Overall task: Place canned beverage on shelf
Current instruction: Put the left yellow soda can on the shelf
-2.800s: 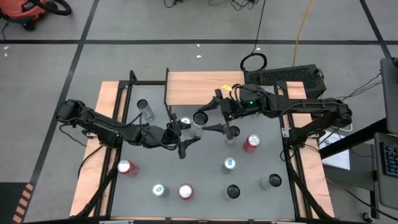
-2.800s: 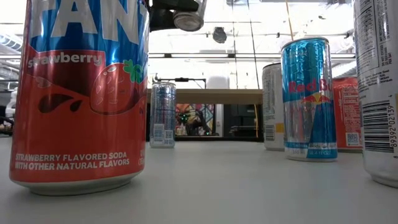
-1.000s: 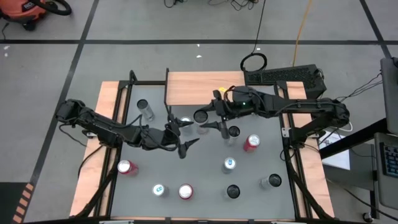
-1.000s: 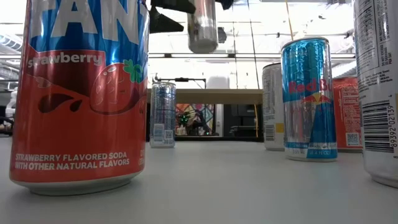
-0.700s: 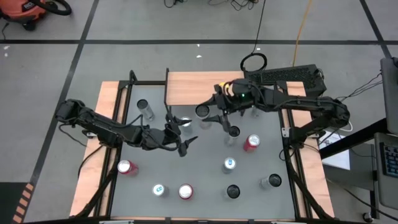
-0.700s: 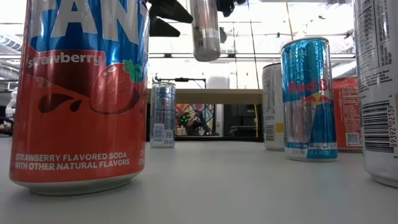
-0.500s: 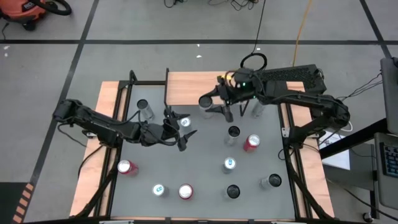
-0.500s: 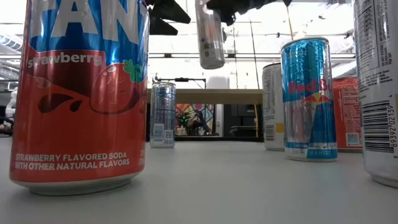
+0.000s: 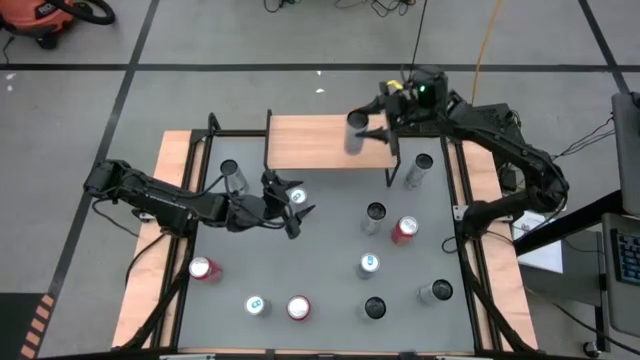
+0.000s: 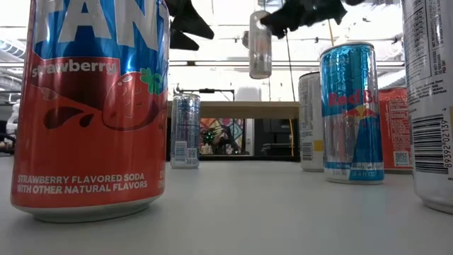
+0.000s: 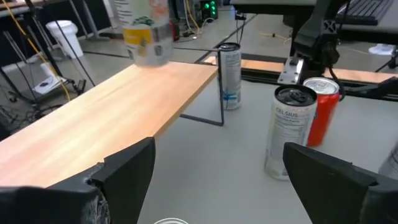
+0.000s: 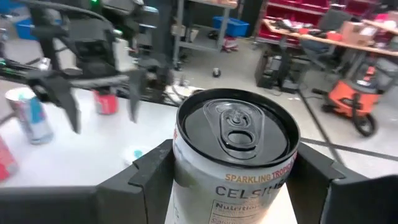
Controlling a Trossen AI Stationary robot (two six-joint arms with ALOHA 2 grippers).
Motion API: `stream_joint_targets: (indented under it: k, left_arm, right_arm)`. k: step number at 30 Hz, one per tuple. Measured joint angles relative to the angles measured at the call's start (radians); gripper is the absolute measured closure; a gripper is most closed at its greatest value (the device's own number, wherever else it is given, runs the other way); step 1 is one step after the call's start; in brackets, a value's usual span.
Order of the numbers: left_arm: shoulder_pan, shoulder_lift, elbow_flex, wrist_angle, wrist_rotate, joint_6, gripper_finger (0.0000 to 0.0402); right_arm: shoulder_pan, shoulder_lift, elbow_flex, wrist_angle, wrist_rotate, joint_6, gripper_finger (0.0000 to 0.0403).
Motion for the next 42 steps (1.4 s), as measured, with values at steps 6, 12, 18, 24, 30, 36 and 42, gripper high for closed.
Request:
stream_joint_targets:
  k: [6, 12, 18, 24, 30, 36, 42]
  left_arm:
    - [0.000, 0.000, 0.000, 0.008, 0.000, -0.054, 0.0047]
    - [0.000, 0.000, 0.000, 0.025, 0.001, -0.073, 0.0047]
    - [0.000, 0.000, 0.000, 0.031, 0.001, -0.074, 0.0047]
    - [0.003, 0.000, 0.000, 0.033, 0.001, -0.074, 0.0047]
    - [0.003, 0.000, 0.000, 0.031, 0.001, -0.074, 0.0047]
    - [0.003, 0.000, 0.000, 0.029, 0.001, -0.098, 0.0047]
    - [0.003, 0.000, 0.000, 0.022, 0.001, -0.100, 0.0047]
  right_arm:
    - [-0.181, 0.031, 0.000, 0.021, -0.048, -0.033, 0.0188]
    - [-0.321, 0.090, 0.000, 0.031, -0.232, -0.059, 0.0188]
    - [-0.394, 0.146, 0.000, 0.034, -0.282, -0.067, 0.0188]
    - [-0.419, 0.189, 0.000, 0.038, -0.282, -0.116, 0.0188]
    - [-0.419, 0.225, 0.000, 0.037, -0.285, -0.152, 0.0188]
    - [-0.419, 0.241, 0.000, 0.044, -0.307, -0.173, 0.0188]
    - [-0.420, 0.241, 0.000, 0.045, -0.306, -0.179, 0.0183]
